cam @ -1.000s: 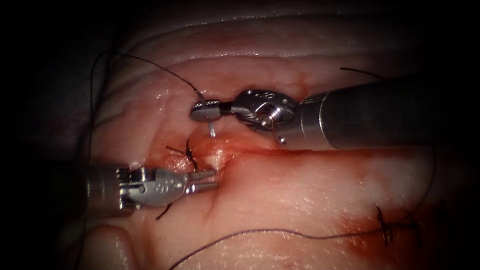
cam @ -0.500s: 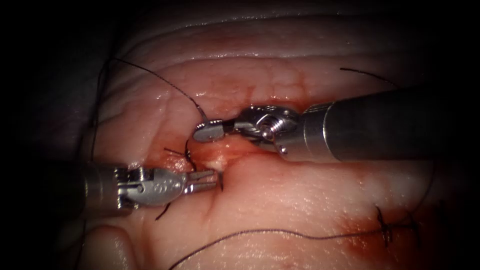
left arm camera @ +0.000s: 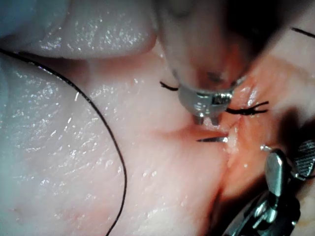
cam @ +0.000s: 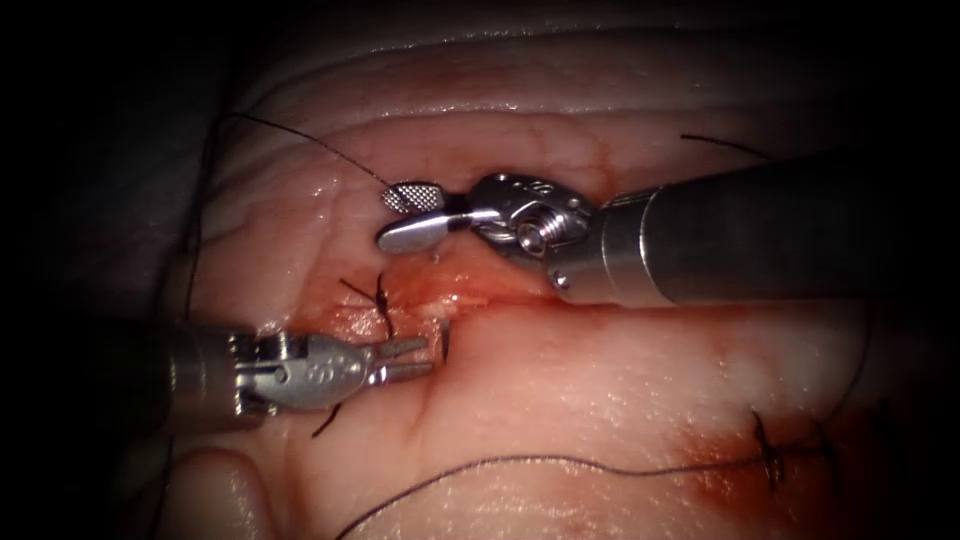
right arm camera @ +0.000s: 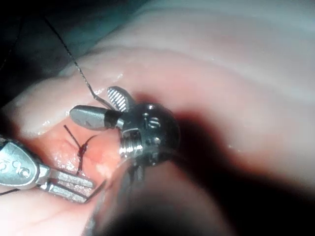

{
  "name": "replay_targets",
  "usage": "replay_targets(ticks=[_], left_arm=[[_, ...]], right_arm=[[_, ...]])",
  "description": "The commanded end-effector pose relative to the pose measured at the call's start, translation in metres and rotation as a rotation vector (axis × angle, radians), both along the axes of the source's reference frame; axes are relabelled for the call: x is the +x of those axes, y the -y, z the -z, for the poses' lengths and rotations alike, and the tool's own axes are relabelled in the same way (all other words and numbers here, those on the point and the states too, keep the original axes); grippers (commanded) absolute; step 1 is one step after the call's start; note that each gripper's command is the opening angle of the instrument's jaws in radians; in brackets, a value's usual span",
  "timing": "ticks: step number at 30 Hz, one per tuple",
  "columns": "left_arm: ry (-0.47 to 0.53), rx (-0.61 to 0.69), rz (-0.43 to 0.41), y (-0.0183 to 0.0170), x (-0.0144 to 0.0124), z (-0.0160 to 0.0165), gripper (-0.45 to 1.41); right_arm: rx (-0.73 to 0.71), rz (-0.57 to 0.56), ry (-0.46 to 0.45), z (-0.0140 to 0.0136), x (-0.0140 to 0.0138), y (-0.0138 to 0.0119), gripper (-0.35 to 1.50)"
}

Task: Wound Closure
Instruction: With the right tool, pass the needle through the top of the incision, then use the left grasper to pull the needle through the skin.

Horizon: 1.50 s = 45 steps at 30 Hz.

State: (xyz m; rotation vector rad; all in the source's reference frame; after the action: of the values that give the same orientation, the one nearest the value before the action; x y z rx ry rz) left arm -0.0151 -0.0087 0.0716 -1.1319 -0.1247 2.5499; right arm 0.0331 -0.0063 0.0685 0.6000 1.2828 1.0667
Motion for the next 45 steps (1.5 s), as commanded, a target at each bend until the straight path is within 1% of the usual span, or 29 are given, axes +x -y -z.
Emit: replay_targets(ticks=[1,2,5,9,10,11,12,13,14,16,17,19,24,27,33,37,42,43,45], left_arm=[[0.001,0.001,0.000,0.0003,-0.0006,-0.0006,-0.09],[0.001,0.001,0.000,0.0003,-0.0006,-0.0006,-0.09],[0.001,0.000,0.000,0.0003,-0.0006,-0.0006,-0.09],[0.001,0.000,0.000,0.0003,-0.0006,-0.0006,-0.09],[0.001,0.000,0.000,0.0003,-0.0006,-0.0006,-0.09],[0.000,0.000,0.000,0.0003,-0.0006,-0.0006,-0.09],[0.000,0.000,0.000,0.0003,-0.0006,-0.0006,-0.09],[0.000,0.000,0.000,0.0003,-0.0006,-0.0006,-0.09],[0.000,0.000,0.000,0.0003,-0.0006,-0.0006,-0.09],[0.001,0.000,-0.001,0.0003,-0.0005,-0.0006,-0.09],[0.001,0.000,-0.001,0.0003,-0.0005,-0.0005,-0.09],[0.001,0.000,-0.001,0.0003,-0.0005,-0.0006,-0.09],[0.001,0.000,-0.001,0.0003,-0.0005,-0.0006,-0.09],[0.001,0.001,-0.001,0.0003,-0.0005,-0.0006,-0.09],[0.002,0.001,-0.001,0.0002,-0.0005,-0.0005,-0.09],[0.002,0.002,-0.002,0.0002,-0.0005,-0.0005,-0.09],[0.006,0.005,-0.004,0.0000,-0.0004,-0.0003,-0.08],[0.007,0.010,0.000,0.0000,-0.0004,-0.0003,-0.06],[0.010,0.005,-0.010,-0.0002,-0.0003,-0.0001,-0.04]], right_arm=[[-0.035,0.020,0.027,-0.0003,0.0005,-0.0001,1.16],[-0.047,0.035,0.043,-0.0002,0.0006,-0.0001,1.13],[-0.098,0.080,0.087,0.0002,0.0010,0.0001,1.11],[-0.117,0.084,0.095,0.0006,0.0014,0.0002,1.00],[-0.121,0.084,0.096,0.0007,0.0014,0.0002,0.93],[-0.130,0.080,0.105,0.0008,0.0014,0.0000,0.79],[-0.140,0.075,0.117,0.0009,0.0013,-0.0001,0.34],[-0.138,0.062,0.135,0.0010,0.0012,-0.0001,-0.16],[-0.119,0.045,0.149,0.0010,0.0010,0.0000,-0.35],[-0.016,-0.010,0.162,0.0010,0.0010,-0.0001,-0.35],[-0.013,-0.020,0.173,0.0010,0.0010,0.0000,-0.35],[0.012,-0.010,0.158,0.0009,0.0010,0.0001,-0.35],[0.170,0.011,0.129,0.0006,0.0011,0.0012,-0.35],[0.229,0.038,0.096,0.0004,0.0011,0.0020,-0.35],[0.305,0.079,0.021,0.0008,0.0016,0.0047,-0.35],[0.313,0.113,-0.008,0.0020,0.0017,0.0068,-0.35],[0.311,0.106,-0.027,0.0023,0.0011,0.0067,-0.35],[0.260,0.116,-0.024,0.0022,0.0010,0.0064,-0.27],[0.187,0.124,-0.009,0.0018,0.0007,0.0057,0.36]])
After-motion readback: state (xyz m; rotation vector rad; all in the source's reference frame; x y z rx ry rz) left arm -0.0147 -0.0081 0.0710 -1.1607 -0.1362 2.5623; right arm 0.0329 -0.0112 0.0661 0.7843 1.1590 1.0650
